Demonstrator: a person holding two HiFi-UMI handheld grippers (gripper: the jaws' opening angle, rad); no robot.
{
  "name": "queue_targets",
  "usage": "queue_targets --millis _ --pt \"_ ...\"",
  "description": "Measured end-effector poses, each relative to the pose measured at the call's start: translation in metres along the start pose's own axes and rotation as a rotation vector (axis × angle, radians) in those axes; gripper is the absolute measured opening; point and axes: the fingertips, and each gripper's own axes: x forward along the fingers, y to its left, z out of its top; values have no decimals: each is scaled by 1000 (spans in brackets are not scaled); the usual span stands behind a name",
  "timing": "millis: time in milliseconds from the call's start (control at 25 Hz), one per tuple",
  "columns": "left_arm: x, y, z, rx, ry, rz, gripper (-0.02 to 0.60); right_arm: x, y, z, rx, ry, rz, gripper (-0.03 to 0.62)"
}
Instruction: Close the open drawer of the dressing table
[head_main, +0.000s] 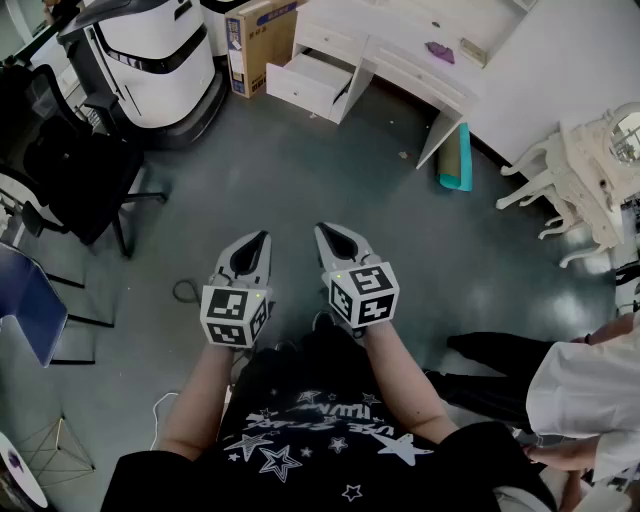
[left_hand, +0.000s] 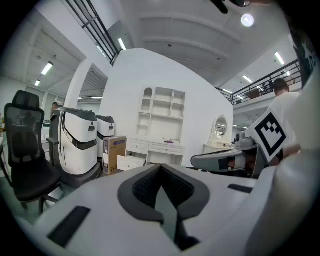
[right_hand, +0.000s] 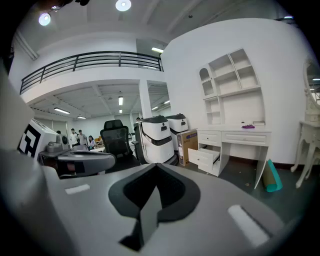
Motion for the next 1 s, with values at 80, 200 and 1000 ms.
queue_targets --millis 80,200,1000 --pt "-3 0 -1 -2 3 -5 9 0 4 0 1 3 4 2" --pt "-3 0 -1 -8 5 -7 9 0 5 0 -2 8 7 2" --pt "4 -1 -11 -59 16 -29 9 -21 -31 -7 97 -69 -85 2"
